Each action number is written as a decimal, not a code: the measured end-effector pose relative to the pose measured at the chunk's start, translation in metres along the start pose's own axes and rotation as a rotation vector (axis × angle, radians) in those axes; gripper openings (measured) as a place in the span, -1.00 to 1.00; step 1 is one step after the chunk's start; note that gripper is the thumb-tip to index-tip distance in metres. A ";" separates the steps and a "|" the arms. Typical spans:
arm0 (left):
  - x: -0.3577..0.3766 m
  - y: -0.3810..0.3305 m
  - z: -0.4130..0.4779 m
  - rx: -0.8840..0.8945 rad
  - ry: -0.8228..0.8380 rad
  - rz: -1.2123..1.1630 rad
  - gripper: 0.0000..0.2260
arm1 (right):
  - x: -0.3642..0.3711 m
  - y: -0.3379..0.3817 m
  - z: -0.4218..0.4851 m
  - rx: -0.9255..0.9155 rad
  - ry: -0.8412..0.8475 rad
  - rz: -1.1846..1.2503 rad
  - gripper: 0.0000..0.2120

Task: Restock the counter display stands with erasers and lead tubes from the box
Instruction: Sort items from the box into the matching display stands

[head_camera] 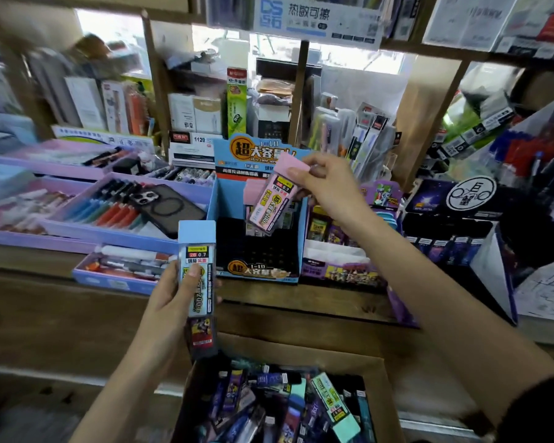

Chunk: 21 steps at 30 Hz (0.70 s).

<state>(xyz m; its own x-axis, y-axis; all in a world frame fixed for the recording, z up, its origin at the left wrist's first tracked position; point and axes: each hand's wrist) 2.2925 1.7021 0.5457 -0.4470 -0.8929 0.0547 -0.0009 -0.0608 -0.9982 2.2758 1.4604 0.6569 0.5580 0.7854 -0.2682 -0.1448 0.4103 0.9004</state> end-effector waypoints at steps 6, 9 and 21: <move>-0.017 0.006 0.004 0.007 -0.027 0.006 -0.82 | 0.030 -0.027 0.009 -0.178 0.139 -0.466 -0.80; -0.019 0.009 0.005 0.013 -0.038 0.014 -0.76 | 0.037 -0.033 0.010 -0.216 0.155 -0.495 -0.76; -0.013 0.010 0.006 0.002 -0.043 0.022 -0.82 | 0.052 -0.055 -0.004 -0.379 0.082 -0.618 -0.82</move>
<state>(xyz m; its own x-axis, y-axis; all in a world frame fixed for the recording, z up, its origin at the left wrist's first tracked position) 2.3040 1.7102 0.5347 -0.4075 -0.9126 0.0337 0.0106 -0.0416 -0.9991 2.3095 1.4803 0.5927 0.5682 0.3841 -0.7277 -0.1046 0.9109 0.3991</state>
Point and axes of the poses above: each hand's wrist, its own z-axis towards the middle knuckle, its own x-axis out of the palm, y = z × x, and after that the axes turned 10 degrees about z, right-handed
